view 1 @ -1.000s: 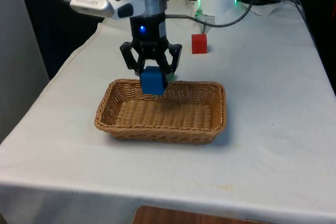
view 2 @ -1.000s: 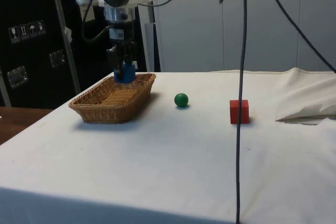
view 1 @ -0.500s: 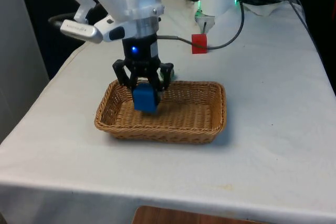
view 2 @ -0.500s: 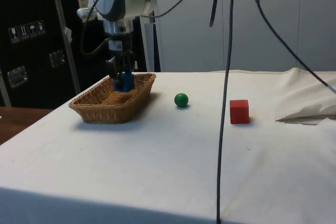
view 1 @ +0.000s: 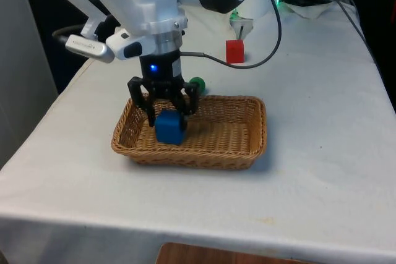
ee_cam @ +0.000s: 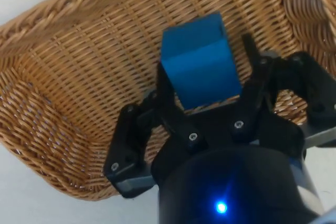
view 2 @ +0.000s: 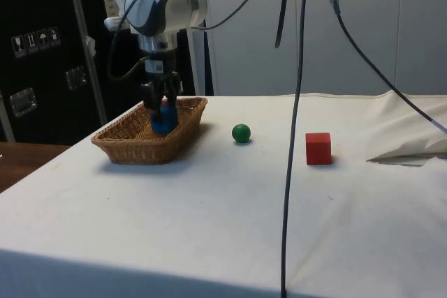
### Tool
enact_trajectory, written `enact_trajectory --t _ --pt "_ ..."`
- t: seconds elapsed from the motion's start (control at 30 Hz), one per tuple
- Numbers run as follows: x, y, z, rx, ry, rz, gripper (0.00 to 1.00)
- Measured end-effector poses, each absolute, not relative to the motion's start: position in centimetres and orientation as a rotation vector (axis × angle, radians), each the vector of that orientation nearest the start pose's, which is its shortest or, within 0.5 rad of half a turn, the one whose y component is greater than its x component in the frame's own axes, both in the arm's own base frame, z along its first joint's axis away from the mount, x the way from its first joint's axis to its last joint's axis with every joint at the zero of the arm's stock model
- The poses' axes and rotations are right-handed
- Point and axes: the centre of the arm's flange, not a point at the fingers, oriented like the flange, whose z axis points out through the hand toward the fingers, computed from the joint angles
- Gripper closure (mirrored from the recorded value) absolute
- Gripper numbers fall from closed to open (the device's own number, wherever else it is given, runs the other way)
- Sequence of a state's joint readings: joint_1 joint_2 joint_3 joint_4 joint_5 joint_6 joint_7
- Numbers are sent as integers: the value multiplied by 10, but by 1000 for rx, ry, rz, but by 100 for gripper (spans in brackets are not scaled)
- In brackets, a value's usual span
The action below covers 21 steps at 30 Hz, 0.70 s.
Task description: Place all non-red objects into the basket.
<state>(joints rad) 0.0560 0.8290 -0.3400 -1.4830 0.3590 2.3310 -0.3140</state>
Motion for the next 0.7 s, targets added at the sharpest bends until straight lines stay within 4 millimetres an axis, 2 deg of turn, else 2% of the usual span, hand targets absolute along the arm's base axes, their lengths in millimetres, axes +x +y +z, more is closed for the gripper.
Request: enact_trajectory --t 0.03,0.07,0.17,0.2,0.53,0.63,0.7 --pt "706 -154 206 -3136 153 -125 55" --pt "707 -154 207 -3136 152 -126 35" --pt "707 -154 207 -3137 153 -126 6" --pt "707 -154 207 -3137 153 -126 1" --pt "707 -155 208 -3137 154 -129 0" --pt "708 -155 217 -3136 153 -131 0" --pt "705 -155 230 -3133 149 -119 0"
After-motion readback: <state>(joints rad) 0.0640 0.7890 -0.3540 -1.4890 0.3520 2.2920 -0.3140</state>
